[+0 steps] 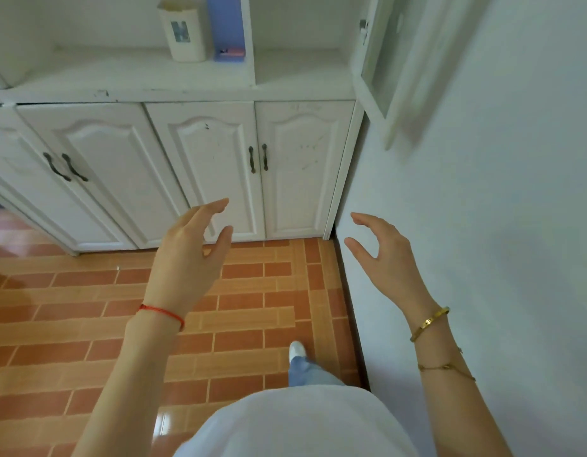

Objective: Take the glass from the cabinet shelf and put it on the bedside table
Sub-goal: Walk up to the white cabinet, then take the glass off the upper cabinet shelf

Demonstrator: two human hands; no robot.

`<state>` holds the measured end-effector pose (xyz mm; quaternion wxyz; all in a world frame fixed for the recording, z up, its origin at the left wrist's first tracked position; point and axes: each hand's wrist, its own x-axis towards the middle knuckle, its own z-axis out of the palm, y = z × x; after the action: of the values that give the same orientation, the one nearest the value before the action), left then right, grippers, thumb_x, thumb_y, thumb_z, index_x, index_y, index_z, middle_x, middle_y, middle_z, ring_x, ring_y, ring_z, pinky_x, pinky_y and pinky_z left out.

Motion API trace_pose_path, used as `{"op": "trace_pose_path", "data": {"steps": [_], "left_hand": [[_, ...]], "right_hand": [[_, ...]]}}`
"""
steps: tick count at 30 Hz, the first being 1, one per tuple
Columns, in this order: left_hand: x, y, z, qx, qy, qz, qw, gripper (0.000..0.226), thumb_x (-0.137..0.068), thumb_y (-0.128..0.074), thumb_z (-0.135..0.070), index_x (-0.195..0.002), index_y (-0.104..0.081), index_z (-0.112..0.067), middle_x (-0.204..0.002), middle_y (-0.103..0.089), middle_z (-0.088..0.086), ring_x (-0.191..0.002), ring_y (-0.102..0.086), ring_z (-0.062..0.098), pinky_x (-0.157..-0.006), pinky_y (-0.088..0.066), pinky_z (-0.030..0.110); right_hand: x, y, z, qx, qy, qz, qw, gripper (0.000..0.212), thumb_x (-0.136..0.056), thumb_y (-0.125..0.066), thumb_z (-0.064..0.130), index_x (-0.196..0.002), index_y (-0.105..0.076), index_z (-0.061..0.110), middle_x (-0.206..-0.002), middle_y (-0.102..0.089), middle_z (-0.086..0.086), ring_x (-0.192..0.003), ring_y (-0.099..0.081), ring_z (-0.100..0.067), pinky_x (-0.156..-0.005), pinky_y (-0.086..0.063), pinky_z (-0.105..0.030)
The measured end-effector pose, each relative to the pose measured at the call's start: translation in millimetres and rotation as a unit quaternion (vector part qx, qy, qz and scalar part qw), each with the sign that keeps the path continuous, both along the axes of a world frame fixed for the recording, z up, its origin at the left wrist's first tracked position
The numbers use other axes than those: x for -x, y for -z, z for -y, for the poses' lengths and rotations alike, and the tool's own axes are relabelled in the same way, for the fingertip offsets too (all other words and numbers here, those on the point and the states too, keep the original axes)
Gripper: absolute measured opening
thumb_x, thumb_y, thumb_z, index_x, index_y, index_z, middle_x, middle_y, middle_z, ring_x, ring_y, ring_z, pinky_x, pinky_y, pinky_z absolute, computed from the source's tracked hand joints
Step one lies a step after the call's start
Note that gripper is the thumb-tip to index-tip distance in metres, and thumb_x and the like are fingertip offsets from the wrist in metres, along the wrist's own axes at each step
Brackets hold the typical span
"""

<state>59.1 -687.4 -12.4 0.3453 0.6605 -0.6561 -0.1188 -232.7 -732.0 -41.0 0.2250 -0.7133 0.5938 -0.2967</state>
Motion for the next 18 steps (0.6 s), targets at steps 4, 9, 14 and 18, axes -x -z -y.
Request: {"op": "trace_pose_path", "data": {"steps": [4, 9, 14, 18], "left_hand": [[6, -15, 94, 0.033, -0.008, -0.005, 0.999, 0.041, -0.095, -0.054, -0.029, -0.136, -0.053, -0.022, -0.131, -0.060, -0.003, -0.122, -0.055, 0.015, -0.102, -0.036, 0.021], [6, -29, 189, 0.060, -0.017, 0.004, 0.998, 0.041, -0.096, -0.052, -0.030, -0.136, -0.052, -0.022, -0.131, -0.060, -0.003, -0.121, -0.056, 0.015, -0.101, -0.038, 0.024], [-2, -31, 266, 0.064, -0.031, -0.006, 0.997, 0.042, -0.096, -0.053, -0.031, -0.137, -0.051, -0.024, -0.131, -0.060, -0.005, -0.119, -0.058, 0.015, -0.102, -0.046, 0.034], [-12, -32, 336, 0.077, -0.029, -0.007, 0.997, 0.042, -0.095, -0.054, -0.030, -0.136, -0.052, -0.021, -0.129, -0.062, -0.002, -0.117, -0.059, 0.017, -0.100, -0.044, 0.029]], "right_hand": [[-4, -19, 101, 0.023, -0.020, 0.005, 1.000, 0.047, -0.096, -0.058, 0.035, -0.141, -0.050, 0.024, -0.140, -0.055, 0.006, -0.133, -0.046, -0.013, -0.112, -0.038, -0.034], [-19, -44, 212, 0.058, -0.056, -0.001, 0.997, 0.047, -0.096, -0.059, 0.035, -0.140, -0.051, 0.022, -0.139, -0.056, 0.005, -0.132, -0.047, -0.012, -0.111, -0.037, -0.028], [-35, -54, 299, 0.077, -0.074, 0.013, 0.994, 0.046, -0.096, -0.060, 0.034, -0.139, -0.051, 0.021, -0.137, -0.057, 0.005, -0.130, -0.049, -0.011, -0.109, -0.038, -0.027], [-49, -54, 366, 0.087, -0.064, 0.026, 0.994, 0.046, -0.096, -0.060, 0.033, -0.139, -0.052, 0.020, -0.136, -0.058, 0.004, -0.130, -0.049, -0.012, -0.108, -0.036, -0.024]]}}
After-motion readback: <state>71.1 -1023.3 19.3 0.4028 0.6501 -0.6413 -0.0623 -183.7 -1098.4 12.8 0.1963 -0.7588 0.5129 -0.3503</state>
